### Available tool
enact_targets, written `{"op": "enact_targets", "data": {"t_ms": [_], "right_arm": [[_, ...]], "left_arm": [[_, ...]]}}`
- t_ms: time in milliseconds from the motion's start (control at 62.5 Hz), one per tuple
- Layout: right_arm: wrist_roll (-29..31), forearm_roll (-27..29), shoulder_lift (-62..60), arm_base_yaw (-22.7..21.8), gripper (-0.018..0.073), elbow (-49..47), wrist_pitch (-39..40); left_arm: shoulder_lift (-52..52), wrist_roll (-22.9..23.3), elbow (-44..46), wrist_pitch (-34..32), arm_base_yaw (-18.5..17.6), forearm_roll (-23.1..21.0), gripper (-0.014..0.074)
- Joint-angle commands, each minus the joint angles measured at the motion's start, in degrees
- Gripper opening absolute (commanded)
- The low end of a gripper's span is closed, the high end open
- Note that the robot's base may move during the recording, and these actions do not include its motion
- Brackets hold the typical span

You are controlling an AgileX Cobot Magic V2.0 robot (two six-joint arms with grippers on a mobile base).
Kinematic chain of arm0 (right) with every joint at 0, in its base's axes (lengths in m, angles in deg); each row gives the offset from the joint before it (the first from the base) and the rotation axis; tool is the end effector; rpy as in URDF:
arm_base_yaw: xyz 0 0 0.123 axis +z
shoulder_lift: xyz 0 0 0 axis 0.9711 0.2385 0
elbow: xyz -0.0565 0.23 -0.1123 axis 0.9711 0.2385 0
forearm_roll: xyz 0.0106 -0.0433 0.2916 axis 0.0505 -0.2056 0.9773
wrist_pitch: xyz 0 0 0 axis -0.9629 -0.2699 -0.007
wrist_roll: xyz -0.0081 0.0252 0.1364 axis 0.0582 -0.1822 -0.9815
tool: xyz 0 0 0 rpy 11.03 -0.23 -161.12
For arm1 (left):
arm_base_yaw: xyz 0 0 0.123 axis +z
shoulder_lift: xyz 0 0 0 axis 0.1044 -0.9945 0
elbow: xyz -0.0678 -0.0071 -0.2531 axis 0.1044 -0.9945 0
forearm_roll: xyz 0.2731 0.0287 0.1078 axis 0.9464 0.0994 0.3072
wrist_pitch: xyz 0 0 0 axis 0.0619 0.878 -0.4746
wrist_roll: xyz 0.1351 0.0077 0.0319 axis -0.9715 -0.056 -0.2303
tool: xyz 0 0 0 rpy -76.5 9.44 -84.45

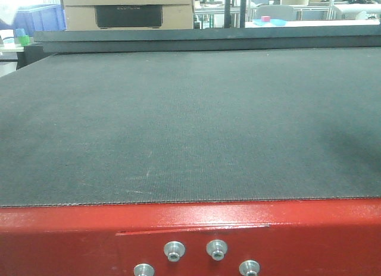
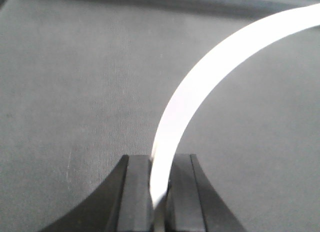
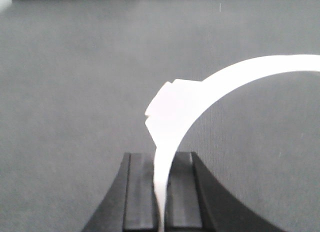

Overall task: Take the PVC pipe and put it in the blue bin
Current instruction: 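Drive the base to the shelf of blue bins holding both clamps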

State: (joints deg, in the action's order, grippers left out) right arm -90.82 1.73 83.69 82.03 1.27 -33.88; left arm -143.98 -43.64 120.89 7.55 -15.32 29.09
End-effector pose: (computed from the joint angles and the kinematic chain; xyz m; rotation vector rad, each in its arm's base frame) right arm 0.2873 0.0309 0.2847 0.0223 1.8850 0.1725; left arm 0.3289 -0.0544 0.3161 0.0196 1.8906 -0.2131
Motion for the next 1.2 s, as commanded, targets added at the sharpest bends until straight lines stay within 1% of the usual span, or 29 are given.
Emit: {"op": "enact_targets", "data": {"t_ms": [0,80,208,288,432,528,656,720,816,896,1104,1184], "right_arm": [[0.5,-0.5,-5.8,-0.1,-0.0162,2.3,4.5],[0.5,-0.5,-9.5,-0.1,-0.0162,2.6,4.1],[0.5,-0.5,-16.4,-0.1,-0.0162,2.6,4.2],[0.5,-0.5,-19.7,-0.1,-0.0162,2.6,4.2],[0.5,-0.5,-23.8,-0.1,-0.0162,2.6,4.6],[0.5,-0.5,-24.5,-0.1,-0.0162,2.7,4.1],[0.5,-0.5,-24.5,-0.1,-0.0162,2.8,1.4],[0.5,-0.5,-24.5,-0.1,-0.0162,2.8,0.6],[0.5,-0.5,-24.5,-0.1,-0.0162,2.8,0.5],[0.5,-0.5,-24.5,-0.1,-0.0162,2.8,0.5],[0.5,-0.5,-24.5,-0.1,-0.0162,2.8,0.5],[0.5,-0.5,-24.5,-0.1,-0.0162,2.8,0.5]], "left_arm": [[3.6,0.3,-3.0,-3.7,-0.3,-0.4,-0.0111],[6.2,0.3,-4.5,-3.5,-0.3,-0.4,-0.0111],[10.6,0.3,-4.6,-1.0,-0.3,-0.4,-0.0111],[13.4,0.3,-4.6,-1.0,-0.3,-0.3,-0.0111],[17.0,0.3,-4.6,-3.3,-0.3,-0.3,-0.0111],[18.9,0.3,-4.6,-3.5,-0.3,-0.3,-0.0111],[20.9,0.3,-5.4,-4.4,-0.3,0.1,-0.0111],[22.2,0.3,-7.0,-7.3,-0.3,0.4,-0.0111],[24.7,0.3,-11.0,-12.2,-0.3,2.2,-0.0111],[26.6,0.3,-13.7,-14.2,-0.3,2.2,-0.0111],[30.0,0.3,-15.0,-13.9,-0.3,2.4,-0.0111],[30.9,0.3,-15.0,-12.8,-0.3,2.4,-0.0111]]}}
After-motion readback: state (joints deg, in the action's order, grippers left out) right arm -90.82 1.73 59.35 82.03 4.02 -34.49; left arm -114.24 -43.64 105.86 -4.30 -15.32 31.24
